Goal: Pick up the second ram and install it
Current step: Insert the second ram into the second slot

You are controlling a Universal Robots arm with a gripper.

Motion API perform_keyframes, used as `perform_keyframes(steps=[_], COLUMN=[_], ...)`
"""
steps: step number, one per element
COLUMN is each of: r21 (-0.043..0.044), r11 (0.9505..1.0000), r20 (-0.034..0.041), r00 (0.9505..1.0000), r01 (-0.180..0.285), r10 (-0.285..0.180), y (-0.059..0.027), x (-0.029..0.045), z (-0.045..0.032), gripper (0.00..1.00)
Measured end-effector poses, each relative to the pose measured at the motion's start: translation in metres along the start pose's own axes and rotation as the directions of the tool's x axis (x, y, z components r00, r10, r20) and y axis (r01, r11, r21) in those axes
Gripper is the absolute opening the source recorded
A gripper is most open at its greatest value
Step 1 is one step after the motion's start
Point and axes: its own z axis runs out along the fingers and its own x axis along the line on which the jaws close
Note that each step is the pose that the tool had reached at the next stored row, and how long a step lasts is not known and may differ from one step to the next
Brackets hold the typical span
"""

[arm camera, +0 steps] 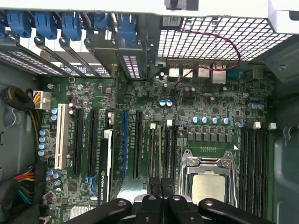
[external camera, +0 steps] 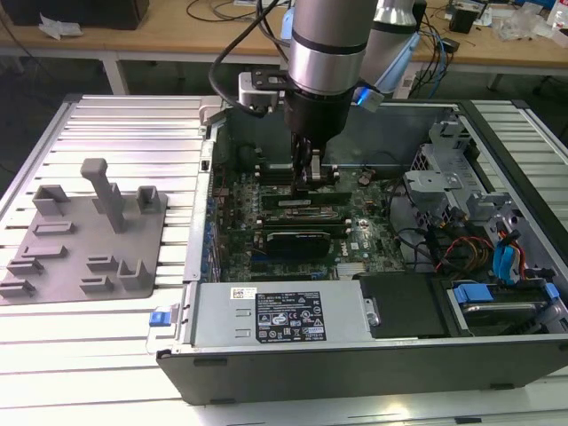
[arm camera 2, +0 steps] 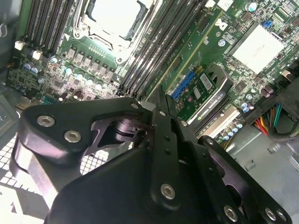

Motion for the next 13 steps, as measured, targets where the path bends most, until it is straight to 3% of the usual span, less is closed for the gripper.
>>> perform_keyframes(steps=[4,7,9,13], r21=[0.0065,0.0182,0.0191,0.0186], r11=[1.0,0.9998,0.9998,0.9984], r20=[-0.0006,-0.0012,-0.0013,0.0012], r00=[1.0,1.0,1.0,0.9986], r01=[0.0,0.0,-0.003,-0.053], r10=[0.0,0.0,0.003,0.053], y=[-0.0001,0.001,0.0017,0.0017], x=[0.0,-0.0001,-0.0007,-0.0029], z=[0.0031,0.0092,0.0125,0.0168], gripper=[0.09,0.09,0.09,0.09])
